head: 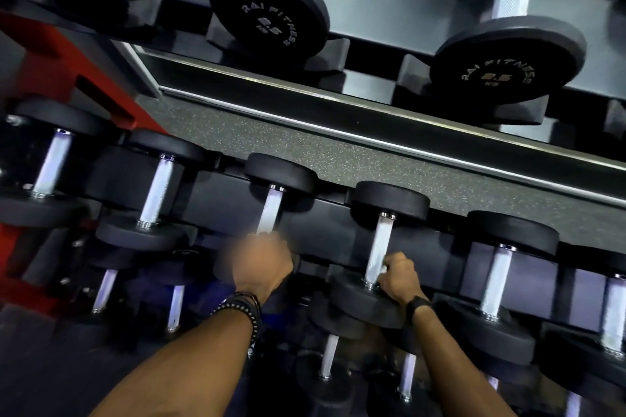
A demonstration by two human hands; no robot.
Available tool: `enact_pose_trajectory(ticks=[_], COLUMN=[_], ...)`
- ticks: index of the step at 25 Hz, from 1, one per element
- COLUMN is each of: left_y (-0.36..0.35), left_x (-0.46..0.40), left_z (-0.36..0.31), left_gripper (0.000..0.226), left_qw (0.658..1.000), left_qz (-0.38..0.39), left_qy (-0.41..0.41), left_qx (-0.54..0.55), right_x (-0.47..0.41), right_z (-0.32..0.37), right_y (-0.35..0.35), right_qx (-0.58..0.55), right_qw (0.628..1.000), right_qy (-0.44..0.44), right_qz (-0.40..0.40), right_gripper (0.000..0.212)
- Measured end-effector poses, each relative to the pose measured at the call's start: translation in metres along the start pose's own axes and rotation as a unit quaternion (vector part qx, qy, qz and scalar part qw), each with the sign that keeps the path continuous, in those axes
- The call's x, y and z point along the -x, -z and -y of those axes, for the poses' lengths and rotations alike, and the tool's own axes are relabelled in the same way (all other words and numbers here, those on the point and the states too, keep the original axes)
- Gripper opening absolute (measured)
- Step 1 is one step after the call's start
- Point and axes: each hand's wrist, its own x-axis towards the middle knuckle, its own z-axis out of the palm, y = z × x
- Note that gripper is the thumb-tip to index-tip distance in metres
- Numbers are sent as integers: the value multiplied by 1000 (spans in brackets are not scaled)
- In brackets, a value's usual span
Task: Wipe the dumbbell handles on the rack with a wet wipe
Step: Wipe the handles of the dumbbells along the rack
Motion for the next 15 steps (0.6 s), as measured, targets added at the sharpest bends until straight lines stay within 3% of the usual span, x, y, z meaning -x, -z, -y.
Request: enact_pose_trajectory(ticks=[3,9,13,15], left_y=[-2,1,3,3], left_x=[-1,1,-2,-1], left_z=[1,0,-1,-1], left_gripper=[24,25,26,27], left_qw=[1000,1000,1000,1000], left_qz=[-6,-10,-6,-5], left_qy=[2,9,20,17], left_qx=[-5,0,3,3], right_x=[11,-4,13,13], right_z=[11,27,42,36], right_y=[-4,3,-13,-18], right_qx=[-151,-426,-203,-218], right_qw=[987,880,970,968], right_qy=[-32,-132,-129,-119], right_qz=[47,163,38,22], right_gripper=[30,62,83,91])
